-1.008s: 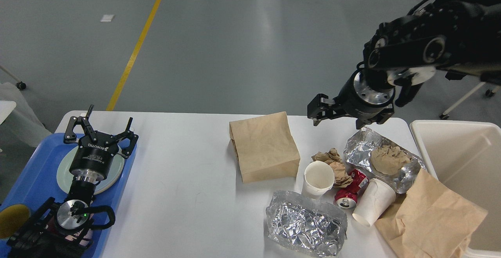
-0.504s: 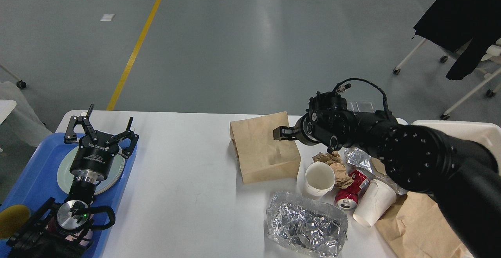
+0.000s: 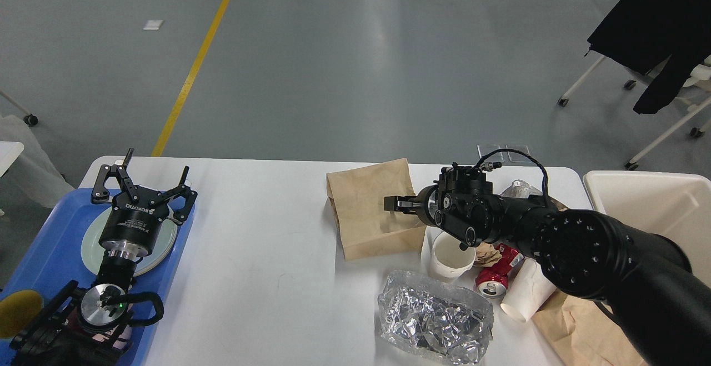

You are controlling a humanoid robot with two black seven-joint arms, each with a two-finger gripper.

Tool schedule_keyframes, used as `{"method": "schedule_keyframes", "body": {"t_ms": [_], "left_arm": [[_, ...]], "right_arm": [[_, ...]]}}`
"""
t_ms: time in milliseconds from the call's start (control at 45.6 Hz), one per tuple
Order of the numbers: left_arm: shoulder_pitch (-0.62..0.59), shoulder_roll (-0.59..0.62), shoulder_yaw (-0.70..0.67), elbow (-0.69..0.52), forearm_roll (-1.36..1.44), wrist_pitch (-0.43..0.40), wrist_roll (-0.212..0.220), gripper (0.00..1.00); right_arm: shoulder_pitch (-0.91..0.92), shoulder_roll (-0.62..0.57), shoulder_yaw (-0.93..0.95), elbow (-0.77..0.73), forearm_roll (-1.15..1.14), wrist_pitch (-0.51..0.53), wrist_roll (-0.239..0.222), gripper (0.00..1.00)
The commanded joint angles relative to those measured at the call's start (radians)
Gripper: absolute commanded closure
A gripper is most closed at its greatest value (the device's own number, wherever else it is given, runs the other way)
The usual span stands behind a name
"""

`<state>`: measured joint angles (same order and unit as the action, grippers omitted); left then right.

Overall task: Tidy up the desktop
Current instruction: 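Lower the right gripper and grasp the brown kraft paper bag, then lift the brown paper bag and carry it into the white bin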

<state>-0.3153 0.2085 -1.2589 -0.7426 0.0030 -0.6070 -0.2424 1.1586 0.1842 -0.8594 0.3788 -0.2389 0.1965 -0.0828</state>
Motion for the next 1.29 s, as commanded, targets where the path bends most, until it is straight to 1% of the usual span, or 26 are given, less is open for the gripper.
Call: {"method": "schedule_keyframes", "body": {"t_ms": [0,88,153,395,438,482,504,526,570,614,702,723,811,1271], "left_arm": [[-0.001,0.000,0.000,0.000,0.000,0.000,0.000,0.03],[0.001,0.000,0.000,0.000,0.000,0.000,0.000,0.03],[-0.001,0.000,0.000,0.000,0.000,0.000,0.000,0.03],[-0.001,0.000,0.000,0.000,0.002,0.000,0.000,0.03],[-0.001,0.000,0.000,0.000,0.000,0.000,0.000,0.03],[-0.001,0.000,0.000,0.000,0.000,0.000,0.000,0.03],[-0.001,0.000,0.000,0.000,0.000,0.000,0.000,0.03],[-0.001,0.000,0.000,0.000,0.000,0.000,0.000,0.03],[-0.001,0.000,0.000,0.000,0.000,0.000,0.000,0.03],[0.001,0.000,0.001,0.000,0.000,0.000,0.000,0.03],[-0.001,0.000,0.000,0.000,0.000,0.000,0.000,0.03],[-0.001,0.000,0.000,0.000,0.002,0.000,0.000,0.03],[-0.001,0.000,0.000,0.000,0.000,0.000,0.000,0.03],[-0.001,0.000,0.000,0.000,0.000,0.000,0.000,0.03]], "right_arm": [[-0.002,0.000,0.000,0.003,0.000,-0.015,0.000,0.00],[-0.002,0.000,0.002,0.011,0.000,-0.019,0.000,0.00],[-0.004,0.000,0.002,0.017,0.000,-0.019,0.000,0.05],[-0.010,0.000,0.002,0.028,-0.005,-0.020,0.000,0.35],[-0.011,0.000,0.002,0.028,-0.016,-0.019,0.000,0.42],[-0.013,0.000,0.002,0.034,-0.036,-0.017,0.000,0.51],[-0.013,0.000,0.002,0.043,-0.057,-0.019,0.000,0.59],[-0.013,0.000,0.002,0.049,-0.066,-0.019,0.000,0.61],[-0.013,0.000,0.002,0.055,-0.085,-0.020,0.000,0.71],[-0.013,0.000,0.002,0.060,-0.097,-0.020,0.000,0.77],[-0.013,0.000,0.002,0.068,-0.106,-0.020,0.000,0.97],[-0.013,0.000,0.002,0.069,-0.106,-0.020,0.000,1.00],[-0.013,0.000,0.003,0.072,-0.105,-0.023,-0.011,1.00],[0.003,0.003,0.037,0.080,-0.099,-0.014,-0.014,1.00]]}}
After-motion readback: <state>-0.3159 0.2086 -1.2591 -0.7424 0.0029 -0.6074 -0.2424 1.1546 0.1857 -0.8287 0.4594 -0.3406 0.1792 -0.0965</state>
